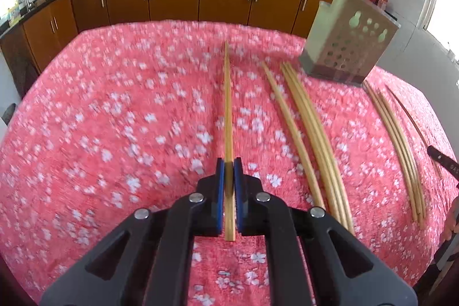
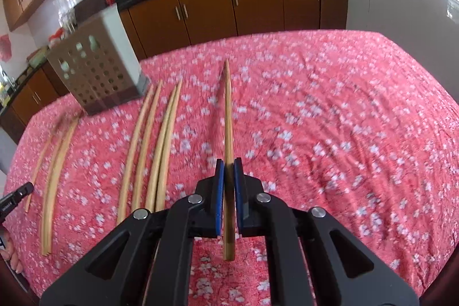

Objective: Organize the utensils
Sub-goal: 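Lift the held chopsticks with both grippers toward the metal utensil holder, then lower the chopsticks into the holder and open both grippers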

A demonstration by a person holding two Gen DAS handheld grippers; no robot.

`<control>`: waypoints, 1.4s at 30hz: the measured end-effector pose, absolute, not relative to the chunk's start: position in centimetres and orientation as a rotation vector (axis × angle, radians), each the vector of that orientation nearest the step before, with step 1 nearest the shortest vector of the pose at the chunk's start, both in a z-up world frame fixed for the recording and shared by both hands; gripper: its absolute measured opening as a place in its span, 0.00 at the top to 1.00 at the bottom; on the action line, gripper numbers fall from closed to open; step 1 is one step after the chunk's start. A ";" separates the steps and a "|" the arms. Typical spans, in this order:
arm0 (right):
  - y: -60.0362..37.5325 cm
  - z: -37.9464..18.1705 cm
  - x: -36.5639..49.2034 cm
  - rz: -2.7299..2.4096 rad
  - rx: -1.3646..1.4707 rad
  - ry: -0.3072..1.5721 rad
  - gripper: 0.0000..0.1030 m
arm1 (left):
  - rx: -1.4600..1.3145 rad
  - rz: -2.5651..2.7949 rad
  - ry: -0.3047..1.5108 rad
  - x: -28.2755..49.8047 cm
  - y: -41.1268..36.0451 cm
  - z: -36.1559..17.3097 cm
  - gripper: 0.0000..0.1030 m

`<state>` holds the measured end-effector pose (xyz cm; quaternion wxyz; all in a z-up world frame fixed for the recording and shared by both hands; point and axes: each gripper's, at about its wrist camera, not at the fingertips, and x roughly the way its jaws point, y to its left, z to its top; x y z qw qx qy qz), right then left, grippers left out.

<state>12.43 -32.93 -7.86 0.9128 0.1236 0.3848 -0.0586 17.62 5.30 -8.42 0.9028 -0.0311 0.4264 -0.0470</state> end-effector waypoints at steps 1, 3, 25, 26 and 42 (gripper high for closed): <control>-33.3 -6.8 12.0 -0.120 0.263 0.759 0.92 | -0.061 -0.099 0.864 17.5 5.4 -7.8 0.92; -33.6 -5.4 11.6 -0.119 0.271 0.722 0.93 | -0.061 -0.102 0.823 17.2 5.6 -6.3 0.92; -34.4 6.9 13.9 -0.107 0.244 0.414 0.93 | -0.102 -0.072 0.491 19.4 6.3 8.3 0.93; -34.2 7.8 14.3 -0.097 0.238 0.395 0.93 | -0.099 -0.076 0.476 19.7 6.0 9.2 0.93; -27.4 15.9 18.7 0.072 0.206 0.125 0.93 | -0.223 -0.161 0.139 22.8 -0.9 20.9 0.93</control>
